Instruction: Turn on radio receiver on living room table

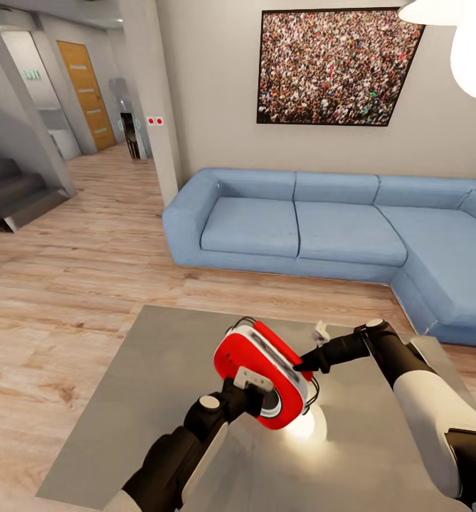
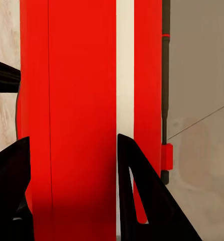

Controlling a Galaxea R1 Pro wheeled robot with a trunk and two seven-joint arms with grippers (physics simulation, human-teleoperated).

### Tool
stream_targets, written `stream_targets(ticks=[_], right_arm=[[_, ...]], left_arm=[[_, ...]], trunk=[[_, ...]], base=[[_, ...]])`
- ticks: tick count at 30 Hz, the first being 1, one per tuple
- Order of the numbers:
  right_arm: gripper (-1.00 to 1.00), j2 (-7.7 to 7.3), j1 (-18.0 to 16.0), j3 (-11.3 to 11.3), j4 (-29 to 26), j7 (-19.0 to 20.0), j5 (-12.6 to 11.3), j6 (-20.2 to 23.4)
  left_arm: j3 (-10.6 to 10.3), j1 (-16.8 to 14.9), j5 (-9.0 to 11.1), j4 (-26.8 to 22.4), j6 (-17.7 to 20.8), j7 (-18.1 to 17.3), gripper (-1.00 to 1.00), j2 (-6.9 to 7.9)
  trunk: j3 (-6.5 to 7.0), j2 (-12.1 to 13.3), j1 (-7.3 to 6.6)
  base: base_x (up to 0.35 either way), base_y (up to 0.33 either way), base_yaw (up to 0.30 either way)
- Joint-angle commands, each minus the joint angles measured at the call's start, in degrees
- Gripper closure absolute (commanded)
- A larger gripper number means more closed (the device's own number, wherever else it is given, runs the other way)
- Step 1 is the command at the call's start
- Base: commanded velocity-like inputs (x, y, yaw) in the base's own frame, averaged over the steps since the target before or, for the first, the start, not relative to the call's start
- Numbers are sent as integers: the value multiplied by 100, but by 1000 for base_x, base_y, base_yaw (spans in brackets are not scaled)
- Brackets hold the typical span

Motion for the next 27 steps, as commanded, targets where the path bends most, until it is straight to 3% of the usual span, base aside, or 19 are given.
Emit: stream_targets(ticks=[1, 13, 27], right_arm=[[100, 4, 0, -23, -5, 151, -28, 10], [100, 41, 0, -63, -4, 172, -46, 12], [100, 73, 0, -67, -4, 171, -99, 3]], left_arm=[[-1, -1, 2, 49, -23, 0, 100, 0], [-1, -4, 4, 379, -288, 0, 100, 0], [-1, -3, 10, 399, -310, -11, 100, 0]], trunk=[[0, 0, 0], [0, 0, 0], [0, 0, 0]], base=[[0, 0, 0], [0, 0, 0], [0, 0, 0]])
